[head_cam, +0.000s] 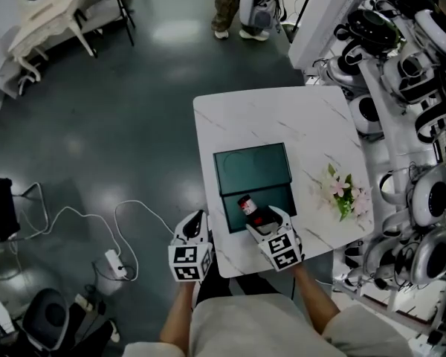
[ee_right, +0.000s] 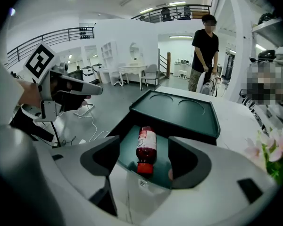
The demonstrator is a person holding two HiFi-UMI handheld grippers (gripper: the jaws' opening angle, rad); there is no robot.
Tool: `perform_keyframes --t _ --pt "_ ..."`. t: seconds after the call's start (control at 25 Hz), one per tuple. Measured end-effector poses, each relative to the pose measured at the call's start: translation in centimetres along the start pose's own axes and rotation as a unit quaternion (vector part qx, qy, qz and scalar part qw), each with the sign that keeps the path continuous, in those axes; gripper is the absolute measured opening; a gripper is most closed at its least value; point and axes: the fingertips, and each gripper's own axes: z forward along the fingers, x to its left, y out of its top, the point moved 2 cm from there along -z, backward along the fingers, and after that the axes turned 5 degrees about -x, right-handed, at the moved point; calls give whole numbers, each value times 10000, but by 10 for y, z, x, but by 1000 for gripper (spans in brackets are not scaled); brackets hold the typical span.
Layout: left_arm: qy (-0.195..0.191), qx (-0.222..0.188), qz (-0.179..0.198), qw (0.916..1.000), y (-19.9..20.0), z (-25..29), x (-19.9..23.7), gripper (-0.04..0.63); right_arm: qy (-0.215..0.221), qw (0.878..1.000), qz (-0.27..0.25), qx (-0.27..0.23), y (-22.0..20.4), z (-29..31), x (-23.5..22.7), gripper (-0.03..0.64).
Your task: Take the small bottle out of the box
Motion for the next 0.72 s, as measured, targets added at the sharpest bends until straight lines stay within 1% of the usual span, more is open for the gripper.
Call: perform_keyframes --t 0.24,0.48,0.72 --pt "-51 -4 0 10000 -1 1 -5 18 -6 9998 -111 160 6 23 -5 319" --pt "17 -29 -34 10000 0 1 1 18 113 9978 -213 614 4 52 -7 318" --pt "91 -20 -81 9999 -4 0 5 18 336 9905 -468 1251 -11 72 -8 314"
